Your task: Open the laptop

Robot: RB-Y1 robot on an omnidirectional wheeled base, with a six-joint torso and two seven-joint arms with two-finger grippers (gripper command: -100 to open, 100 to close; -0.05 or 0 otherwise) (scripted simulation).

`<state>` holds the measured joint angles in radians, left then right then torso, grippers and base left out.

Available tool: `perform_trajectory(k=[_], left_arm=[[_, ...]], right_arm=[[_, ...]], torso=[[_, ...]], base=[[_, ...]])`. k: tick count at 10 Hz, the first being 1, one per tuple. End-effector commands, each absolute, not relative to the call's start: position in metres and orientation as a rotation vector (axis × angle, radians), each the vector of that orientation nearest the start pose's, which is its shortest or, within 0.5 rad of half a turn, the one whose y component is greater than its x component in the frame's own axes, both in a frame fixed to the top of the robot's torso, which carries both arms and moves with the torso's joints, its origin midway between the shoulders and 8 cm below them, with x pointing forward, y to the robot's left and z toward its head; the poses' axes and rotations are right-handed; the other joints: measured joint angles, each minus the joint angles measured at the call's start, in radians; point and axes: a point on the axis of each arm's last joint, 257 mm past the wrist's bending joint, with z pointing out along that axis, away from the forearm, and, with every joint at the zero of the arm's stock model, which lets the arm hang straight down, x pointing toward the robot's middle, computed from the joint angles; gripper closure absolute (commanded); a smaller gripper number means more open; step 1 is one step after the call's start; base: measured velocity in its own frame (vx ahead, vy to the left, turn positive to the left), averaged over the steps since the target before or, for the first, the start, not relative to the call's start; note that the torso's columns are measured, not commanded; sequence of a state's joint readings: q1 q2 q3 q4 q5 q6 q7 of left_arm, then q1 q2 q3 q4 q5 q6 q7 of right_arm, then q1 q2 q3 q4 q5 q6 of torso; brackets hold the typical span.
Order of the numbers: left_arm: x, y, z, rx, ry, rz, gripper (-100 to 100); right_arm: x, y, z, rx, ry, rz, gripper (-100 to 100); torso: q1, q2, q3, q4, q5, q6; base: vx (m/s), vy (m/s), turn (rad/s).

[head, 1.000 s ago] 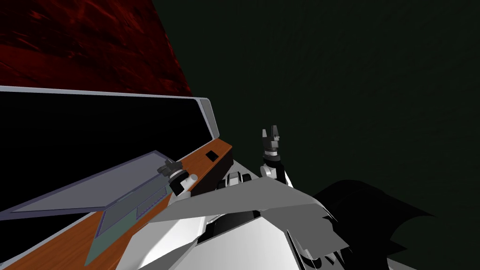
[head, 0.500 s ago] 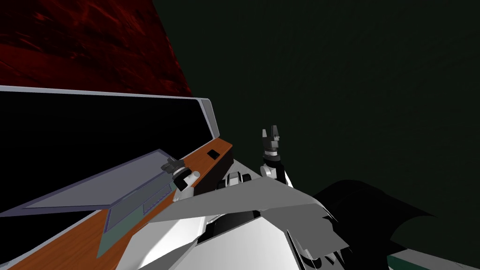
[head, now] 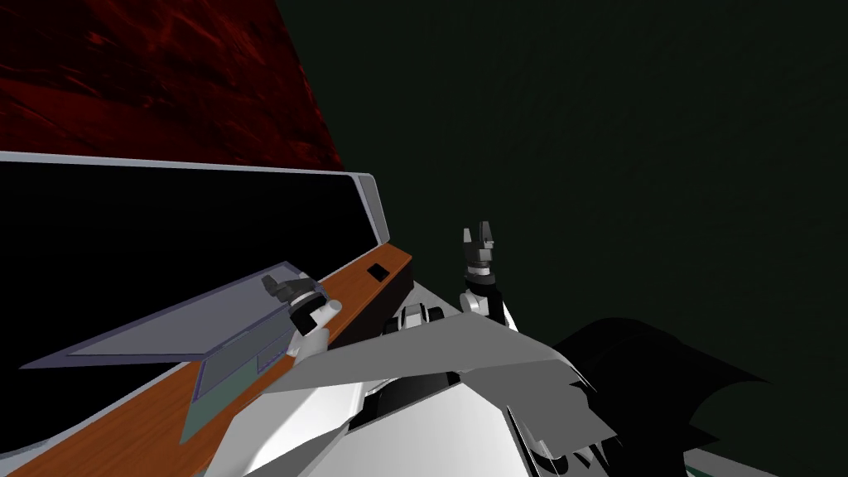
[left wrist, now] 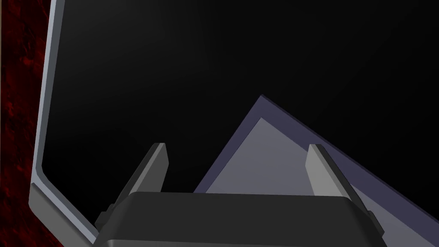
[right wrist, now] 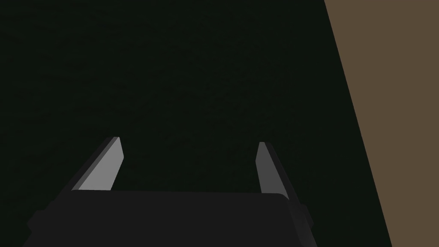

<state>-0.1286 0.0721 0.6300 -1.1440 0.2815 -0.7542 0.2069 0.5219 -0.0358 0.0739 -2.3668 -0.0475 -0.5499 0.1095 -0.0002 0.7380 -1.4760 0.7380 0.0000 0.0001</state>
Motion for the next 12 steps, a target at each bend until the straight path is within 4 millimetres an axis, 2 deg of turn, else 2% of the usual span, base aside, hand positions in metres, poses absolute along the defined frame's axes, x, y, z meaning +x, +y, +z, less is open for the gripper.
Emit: perform_trajectory(k=[1, 6, 12], left_arm=[[0.437, 0.57, -0.167, -1.205, 0.177, -1.128, -100], [0.468, 0.577, -0.162, -1.269, 0.2, -1.137, -100], [0.503, 0.566, -0.172, -1.377, 0.218, -1.166, -100]], right_arm=[[0.318, -0.256, 0.063, 0.544, 0.554, 1.324, 0], [0.318, -0.256, 0.063, 0.544, 0.554, 1.324, 0], [0.318, -0.256, 0.063, 0.544, 0.554, 1.324, 0]], torso=[[0.0, 0.0, 0.0, 0.0, 0.0, 0.0], [0.001, 0.0, 0.0, 0.0, 0.0, 0.0], [0.0, 0.0, 0.0, 0.0, 0.0, 0.0]], base=[[0.025, -0.031, 0.137], [0.02, -0.025, 0.117], [0.013, -0.023, 0.092]])
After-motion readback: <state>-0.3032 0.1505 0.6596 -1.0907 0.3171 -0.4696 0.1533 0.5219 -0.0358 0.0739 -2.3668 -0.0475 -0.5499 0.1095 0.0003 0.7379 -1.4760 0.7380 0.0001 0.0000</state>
